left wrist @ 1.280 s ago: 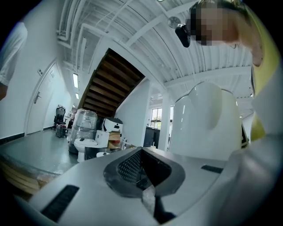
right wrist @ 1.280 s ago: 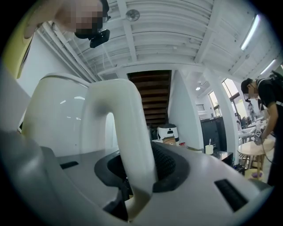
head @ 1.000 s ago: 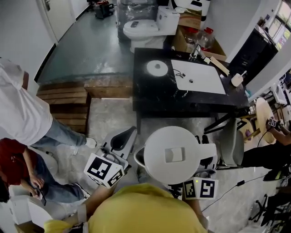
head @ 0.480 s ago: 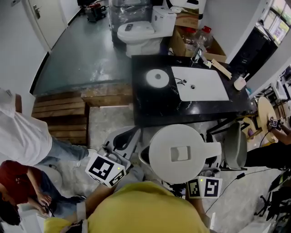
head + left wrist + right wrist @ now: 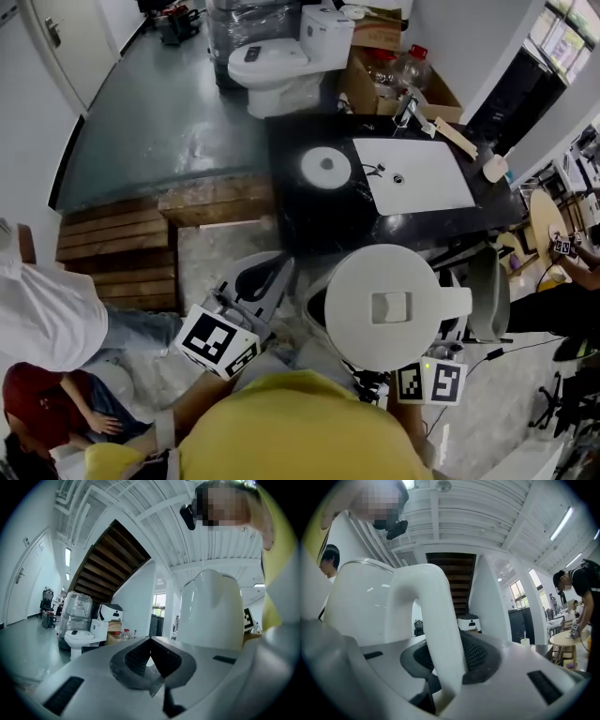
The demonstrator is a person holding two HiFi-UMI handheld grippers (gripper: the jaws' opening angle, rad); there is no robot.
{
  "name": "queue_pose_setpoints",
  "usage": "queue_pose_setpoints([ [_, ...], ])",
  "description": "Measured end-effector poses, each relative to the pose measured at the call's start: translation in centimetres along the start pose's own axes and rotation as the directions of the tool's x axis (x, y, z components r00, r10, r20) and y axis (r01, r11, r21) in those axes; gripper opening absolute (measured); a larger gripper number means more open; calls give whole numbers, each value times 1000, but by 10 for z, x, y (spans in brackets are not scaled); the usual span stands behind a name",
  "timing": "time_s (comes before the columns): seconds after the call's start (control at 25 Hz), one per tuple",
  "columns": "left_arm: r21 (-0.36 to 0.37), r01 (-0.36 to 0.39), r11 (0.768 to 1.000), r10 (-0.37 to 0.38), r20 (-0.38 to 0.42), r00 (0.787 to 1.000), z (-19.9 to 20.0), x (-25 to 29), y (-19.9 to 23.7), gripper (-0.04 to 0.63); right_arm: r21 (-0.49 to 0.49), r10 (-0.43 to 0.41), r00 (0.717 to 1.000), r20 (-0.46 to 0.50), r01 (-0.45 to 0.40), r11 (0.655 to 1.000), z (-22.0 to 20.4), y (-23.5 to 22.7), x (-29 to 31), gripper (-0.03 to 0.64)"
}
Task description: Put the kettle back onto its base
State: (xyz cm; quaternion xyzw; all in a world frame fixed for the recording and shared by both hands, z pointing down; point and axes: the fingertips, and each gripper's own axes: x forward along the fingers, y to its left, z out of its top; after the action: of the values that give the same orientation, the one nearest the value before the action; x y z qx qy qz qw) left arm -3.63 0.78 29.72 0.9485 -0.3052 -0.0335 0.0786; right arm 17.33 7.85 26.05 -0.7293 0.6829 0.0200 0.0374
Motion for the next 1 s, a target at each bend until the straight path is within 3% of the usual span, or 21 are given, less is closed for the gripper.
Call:
queue_pose_setpoints([
  [0.44, 3, 13, 1000, -13, -2, 1000, 1, 30, 21, 9, 12, -5, 1000, -18, 5, 1000, -13, -13, 40, 117],
  [0.68, 26, 0, 1000, -1, 23, 1000, 17, 58, 41, 9, 15, 19, 999, 50, -20, 1000, 5, -13, 93, 117],
  [1.0, 45, 21, 999, -24, 69, 997, 32, 102, 58, 9, -6, 75, 997, -5, -75, 997, -21, -37, 157, 117],
])
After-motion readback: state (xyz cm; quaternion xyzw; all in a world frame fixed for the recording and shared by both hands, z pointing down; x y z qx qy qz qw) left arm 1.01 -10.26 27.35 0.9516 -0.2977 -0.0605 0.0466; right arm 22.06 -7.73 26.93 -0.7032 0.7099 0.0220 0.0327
